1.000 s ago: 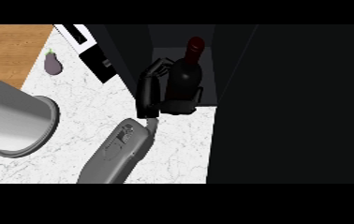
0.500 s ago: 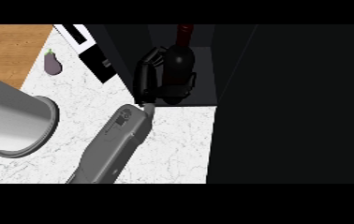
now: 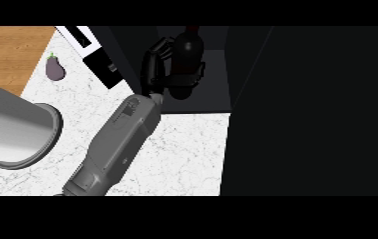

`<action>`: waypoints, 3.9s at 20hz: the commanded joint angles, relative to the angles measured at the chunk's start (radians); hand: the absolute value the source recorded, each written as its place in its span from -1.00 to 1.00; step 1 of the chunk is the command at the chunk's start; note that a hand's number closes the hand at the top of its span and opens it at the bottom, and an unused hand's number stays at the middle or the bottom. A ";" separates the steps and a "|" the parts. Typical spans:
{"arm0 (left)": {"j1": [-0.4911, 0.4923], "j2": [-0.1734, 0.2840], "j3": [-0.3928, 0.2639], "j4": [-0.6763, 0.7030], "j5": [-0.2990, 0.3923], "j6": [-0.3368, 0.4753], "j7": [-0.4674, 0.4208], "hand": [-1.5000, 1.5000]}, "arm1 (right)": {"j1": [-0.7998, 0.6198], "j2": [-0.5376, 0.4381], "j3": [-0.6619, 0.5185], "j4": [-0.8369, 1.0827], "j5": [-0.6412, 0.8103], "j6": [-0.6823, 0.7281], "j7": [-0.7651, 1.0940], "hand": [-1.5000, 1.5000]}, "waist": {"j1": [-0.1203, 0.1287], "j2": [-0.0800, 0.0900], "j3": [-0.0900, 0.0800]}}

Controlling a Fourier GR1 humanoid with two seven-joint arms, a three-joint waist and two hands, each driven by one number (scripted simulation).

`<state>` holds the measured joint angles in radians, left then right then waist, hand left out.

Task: Pick up the wine, place it into the cabinet and close the cabinet

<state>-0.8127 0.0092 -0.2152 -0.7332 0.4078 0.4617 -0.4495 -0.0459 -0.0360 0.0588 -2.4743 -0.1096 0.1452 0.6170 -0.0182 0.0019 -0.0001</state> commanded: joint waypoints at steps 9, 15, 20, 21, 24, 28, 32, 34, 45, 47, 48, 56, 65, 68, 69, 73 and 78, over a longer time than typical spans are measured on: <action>-0.186 -0.009 0.075 0.279 -0.005 0.054 -0.170 1.00 | 0.011 -0.018 -0.025 -0.102 -0.105 0.015 0.063 -1.00 | -0.021 0.006 0.000; -0.265 -0.009 0.133 0.385 0.005 0.048 -0.224 1.00 | -0.059 -0.006 -0.023 -0.028 -0.083 0.005 0.038 -1.00 | -0.022 0.009 0.000; -0.290 -0.009 0.183 0.448 0.040 0.016 -0.239 1.00 | -0.033 -0.001 -0.020 -0.016 -0.100 0.027 0.016 -1.00 | -0.031 0.014 0.000; -0.273 -0.006 0.203 0.446 0.037 0.002 -0.229 1.00 | 0.021 0.008 -0.016 -0.067 -0.106 0.023 0.031 -1.00 | -0.022 0.009 0.000; -0.285 -0.009 0.244 0.459 0.091 -0.019 -0.235 1.00 | 0.037 0.006 -0.016 -0.074 -0.092 0.043 -0.008 -1.00 | -0.035 0.011 0.000; -0.295 -0.001 0.279 0.502 0.106 -0.061 -0.259 1.00 | -0.002 0.012 0.003 -0.032 -0.069 0.033 0.008 -1.00 | -0.033 0.015 0.000; -0.310 0.012 0.285 0.533 0.109 -0.065 -0.264 1.00 | 0.091 0.020 0.007 -0.040 -0.087 0.080 -0.079 -1.00 | -0.044 0.017 0.001; -0.316 -0.009 0.284 0.547 0.117 -0.054 -0.291 1.00 | 0.035 0.008 -0.016 -0.018 -0.110 0.066 -0.036 -1.00 | -0.049 0.019 0.000; -0.350 0.025 0.273 0.630 0.058 0.006 -0.290 -1.00 | -0.018 -0.001 -0.029 -0.047 -0.097 0.051 0.000 -1.00 | -0.057 0.023 0.000; -0.340 0.022 0.276 0.631 0.055 -0.014 -0.293 -1.00 | -0.011 0.024 0.006 -0.015 -0.064 0.042 -0.021 -1.00 | -0.049 0.022 -0.001; -0.314 0.043 0.269 0.629 0.047 -0.038 -0.311 -1.00 | -0.008 0.035 0.038 -0.034 -0.041 0.031 -0.012 -1.00 | -0.044 0.020 -0.001; -0.278 0.001 0.242 0.662 0.002 0.013 -0.348 -1.00 | -0.033 0.036 0.077 -0.014 -0.009 -0.026 0.000 -1.00 | -0.047 0.022 -0.001; -0.251 0.004 0.286 0.638 0.028 0.033 -0.410 -1.00 | -0.052 0.021 0.031 0.024 -0.041 0.029 -0.034 -1.00 | -0.055 0.030 -0.001; -0.278 0.040 0.291 0.641 0.028 -0.032 -0.350 -1.00 | -0.069 0.007 0.004 0.001 -0.064 0.021 0.003 -1.00 | -0.049 0.025 -0.001; -0.281 0.018 0.288 0.640 0.023 -0.011 -0.371 -1.00 | -0.102 0.014 0.030 -0.024 -0.051 -0.003 0.056 -1.00 | -0.056 0.027 -0.002; -0.230 0.032 0.286 0.630 0.014 -0.095 -0.425 -1.00 | -0.020 0.035 0.075 -0.007 -0.018 0.018 -0.026 -1.00 | -0.053 0.026 -0.002; -0.244 0.014 0.272 0.645 -0.007 -0.108 -0.418 -1.00 | -0.064 0.024 0.046 -0.012 -0.048 0.012 0.021 -1.00 | -0.052 0.025 -0.002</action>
<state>-1.1034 -0.0005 0.0547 -0.1077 0.4069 0.3962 -0.8469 -0.1156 -0.0156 0.1024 -2.4391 -0.1268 0.1648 0.6141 -0.0768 0.0241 0.0017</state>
